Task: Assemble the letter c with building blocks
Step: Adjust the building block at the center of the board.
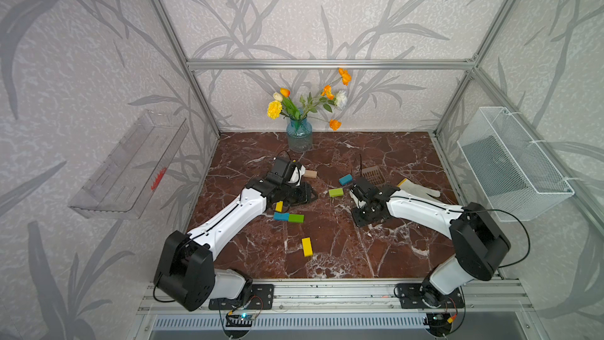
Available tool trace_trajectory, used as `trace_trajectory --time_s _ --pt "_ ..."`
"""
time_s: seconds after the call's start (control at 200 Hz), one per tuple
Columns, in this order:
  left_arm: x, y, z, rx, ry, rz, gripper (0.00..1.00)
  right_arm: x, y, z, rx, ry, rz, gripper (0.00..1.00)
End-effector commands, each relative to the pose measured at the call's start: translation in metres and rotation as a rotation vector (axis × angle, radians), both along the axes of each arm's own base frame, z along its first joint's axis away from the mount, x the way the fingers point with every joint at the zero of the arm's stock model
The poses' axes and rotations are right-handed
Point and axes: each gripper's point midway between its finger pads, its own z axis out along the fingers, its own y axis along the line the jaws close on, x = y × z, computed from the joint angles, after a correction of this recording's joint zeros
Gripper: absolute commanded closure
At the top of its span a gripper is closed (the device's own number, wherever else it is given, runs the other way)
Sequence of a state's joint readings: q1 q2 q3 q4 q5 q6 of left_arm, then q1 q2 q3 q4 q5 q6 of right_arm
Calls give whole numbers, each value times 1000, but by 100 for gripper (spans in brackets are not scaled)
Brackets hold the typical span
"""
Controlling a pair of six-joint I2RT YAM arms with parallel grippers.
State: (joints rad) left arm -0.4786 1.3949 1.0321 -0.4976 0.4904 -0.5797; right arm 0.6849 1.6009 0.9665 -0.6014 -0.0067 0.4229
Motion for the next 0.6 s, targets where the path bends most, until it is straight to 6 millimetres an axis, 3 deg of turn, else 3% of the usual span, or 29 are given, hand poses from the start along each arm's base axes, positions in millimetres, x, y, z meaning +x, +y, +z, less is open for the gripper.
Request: trace_trajectory --time_s 0.0,0.28,0.595 --pt "13 -9 9 -7 -34 6 57 -5 -16 -7 -44 31 -131 72" --pt "13 -16 4 -6 -35 2 57 -12 -19 -21 -48 63 -180 72" --pt "11 -16 0 -3 -28 17 57 -19 -11 -21 -50 55 -159 72"
